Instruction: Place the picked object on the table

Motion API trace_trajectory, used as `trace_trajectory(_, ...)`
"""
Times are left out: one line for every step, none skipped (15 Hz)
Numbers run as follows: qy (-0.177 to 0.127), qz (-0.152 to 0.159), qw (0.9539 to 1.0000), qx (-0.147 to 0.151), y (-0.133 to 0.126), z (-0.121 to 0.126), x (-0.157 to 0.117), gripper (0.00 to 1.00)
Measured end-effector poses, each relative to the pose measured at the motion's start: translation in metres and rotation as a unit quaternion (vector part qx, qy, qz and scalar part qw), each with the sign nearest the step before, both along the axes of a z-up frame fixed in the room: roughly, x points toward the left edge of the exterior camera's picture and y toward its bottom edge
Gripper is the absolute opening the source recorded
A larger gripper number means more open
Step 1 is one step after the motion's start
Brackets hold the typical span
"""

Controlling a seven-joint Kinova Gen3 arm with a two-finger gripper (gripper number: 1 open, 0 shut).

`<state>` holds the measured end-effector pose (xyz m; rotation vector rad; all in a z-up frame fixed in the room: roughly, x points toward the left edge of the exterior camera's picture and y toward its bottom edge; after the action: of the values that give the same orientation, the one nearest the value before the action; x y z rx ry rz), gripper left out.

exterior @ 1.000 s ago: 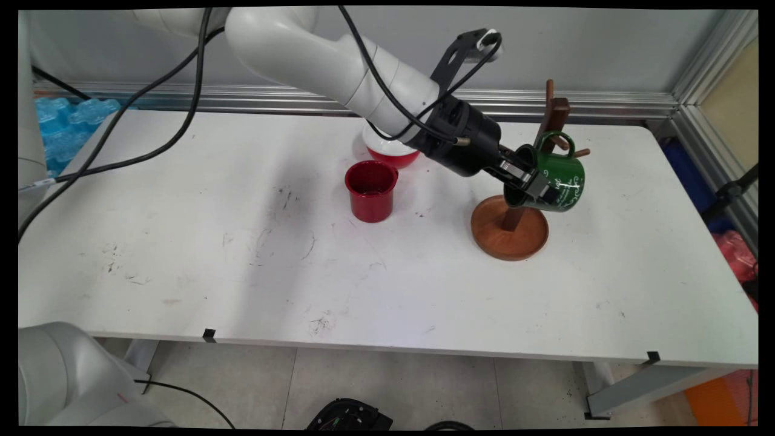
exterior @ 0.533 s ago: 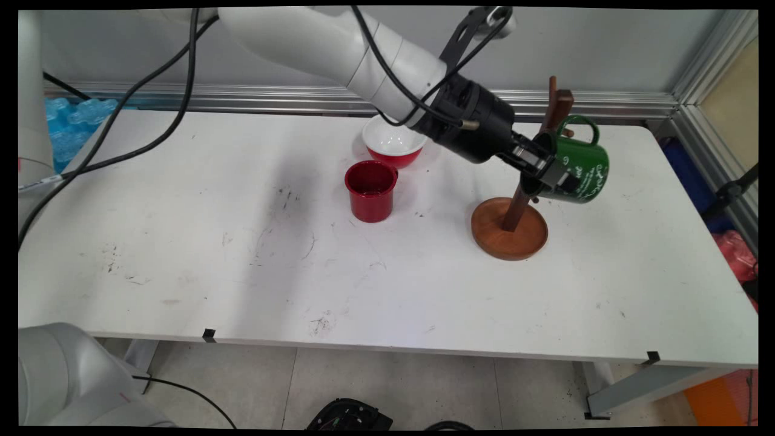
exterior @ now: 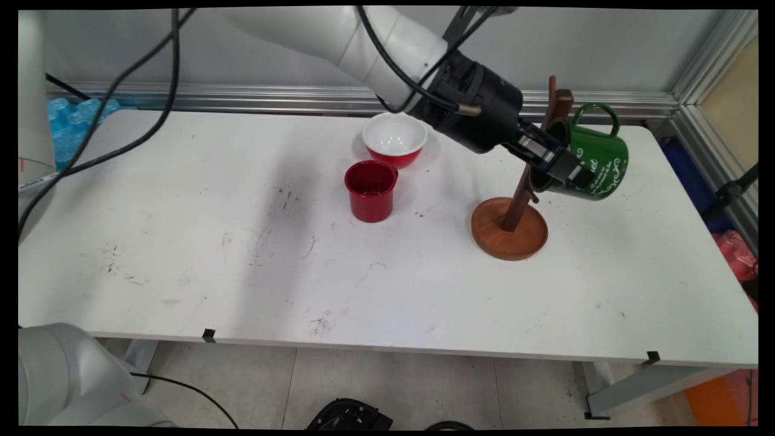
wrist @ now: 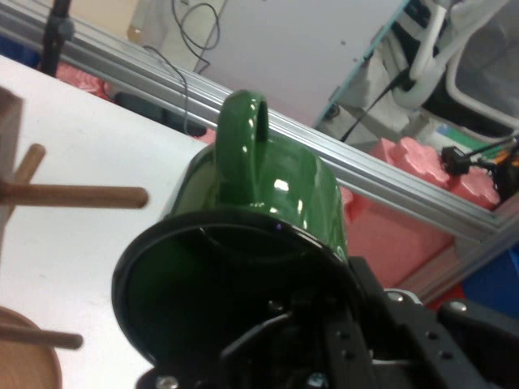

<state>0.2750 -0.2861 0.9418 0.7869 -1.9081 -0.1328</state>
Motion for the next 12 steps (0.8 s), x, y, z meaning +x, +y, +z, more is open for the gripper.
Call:
trace_trajectory(-0.003, -0.003, 1.0000, -0.001, 0.003, 0.003, 0.001, 0.00)
trace_trajectory(-0.009, -0.006, 0.9999, -0.003, 0.006, 0.007, 0.003, 0.00)
trace_trajectory(-0.013, -0.007, 0.9999, -0.004, 0.009, 0.009, 0.005, 0.00)
trace_trajectory(-0.023, -0.009, 0.9997, -0.006, 0.013, 0.014, 0.009, 0.00)
trace_trajectory(-0.031, -0.010, 0.9994, -0.008, 0.015, 0.018, 0.012, 0.00)
trace_trajectory(-0.043, -0.010, 0.9990, -0.010, 0.019, 0.022, 0.017, 0.00)
trace_trajectory(-0.053, -0.011, 0.9984, -0.012, 0.023, 0.027, 0.021, 0.00)
trace_trajectory(-0.065, -0.012, 0.9977, -0.015, 0.027, 0.033, 0.025, 0.00)
trace_trajectory(-0.077, -0.014, 0.9968, -0.017, 0.031, 0.038, 0.029, 0.00)
trace_trajectory(-0.089, -0.015, 0.9957, -0.020, 0.035, 0.044, 0.033, 0.00)
trace_trajectory(-0.101, -0.015, 0.9945, -0.024, 0.038, 0.049, 0.036, 0.00)
trace_trajectory(-0.114, -0.015, 0.9930, -0.028, 0.042, 0.055, 0.038, 0.00)
